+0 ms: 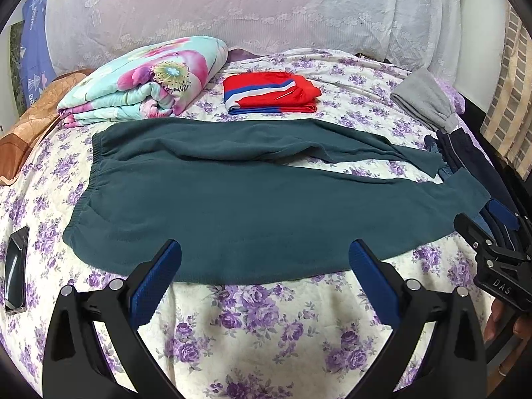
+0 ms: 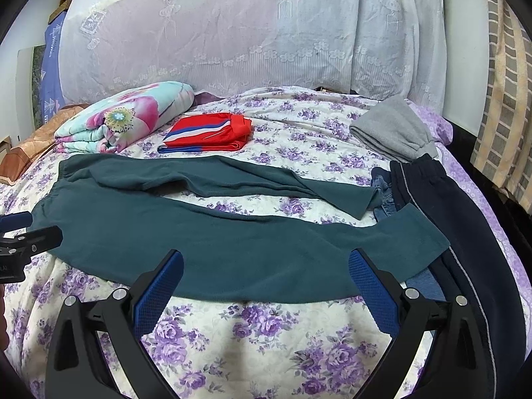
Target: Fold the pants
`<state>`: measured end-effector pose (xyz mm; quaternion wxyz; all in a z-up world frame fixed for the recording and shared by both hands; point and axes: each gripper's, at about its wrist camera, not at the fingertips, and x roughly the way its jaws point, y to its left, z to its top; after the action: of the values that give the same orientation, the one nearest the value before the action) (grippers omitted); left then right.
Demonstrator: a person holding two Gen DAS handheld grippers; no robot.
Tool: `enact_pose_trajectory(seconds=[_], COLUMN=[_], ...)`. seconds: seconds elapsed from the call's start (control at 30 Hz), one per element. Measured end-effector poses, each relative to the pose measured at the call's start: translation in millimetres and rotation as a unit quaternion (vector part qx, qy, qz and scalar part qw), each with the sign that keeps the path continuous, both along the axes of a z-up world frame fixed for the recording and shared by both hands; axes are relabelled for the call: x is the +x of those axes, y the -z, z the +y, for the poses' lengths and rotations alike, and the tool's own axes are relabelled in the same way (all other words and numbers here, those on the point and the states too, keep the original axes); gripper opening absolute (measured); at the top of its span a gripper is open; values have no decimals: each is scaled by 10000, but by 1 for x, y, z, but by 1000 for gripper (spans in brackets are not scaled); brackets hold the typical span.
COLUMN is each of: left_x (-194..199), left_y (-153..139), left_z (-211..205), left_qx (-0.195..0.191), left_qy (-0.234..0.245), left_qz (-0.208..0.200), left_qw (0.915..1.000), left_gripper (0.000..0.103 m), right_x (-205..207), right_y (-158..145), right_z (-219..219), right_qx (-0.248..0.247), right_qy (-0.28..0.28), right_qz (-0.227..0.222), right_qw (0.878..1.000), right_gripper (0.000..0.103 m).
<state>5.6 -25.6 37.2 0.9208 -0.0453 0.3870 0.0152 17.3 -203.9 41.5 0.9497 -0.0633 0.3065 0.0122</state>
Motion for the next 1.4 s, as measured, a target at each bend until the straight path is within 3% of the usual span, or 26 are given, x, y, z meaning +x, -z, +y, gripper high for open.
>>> enact_pose_trajectory(seconds=[1.0,1.23,1.37,1.4], left_x=[18,54,75,78], left_y=[14,23,30,33], left_z=[5,6,10,12], left_qx=[-16,178,193,195], left_qy=[-25,-59,-197,-250], left_qz=[216,218,157,142], left_qw=[9998,9996,9995,9994], left_gripper=[98,98,98,98], right_x=[20,58,124,124], right_y=[17,16,24,24], right_z=[-6,-48,-94,-94], right_qx=[95,-133,-360,-360], right_qy=[32,598,948,948], right_qz=[204,148,246,246], right_qw=[9997,9980,9945,9945], right_gripper=[100,100,100,99])
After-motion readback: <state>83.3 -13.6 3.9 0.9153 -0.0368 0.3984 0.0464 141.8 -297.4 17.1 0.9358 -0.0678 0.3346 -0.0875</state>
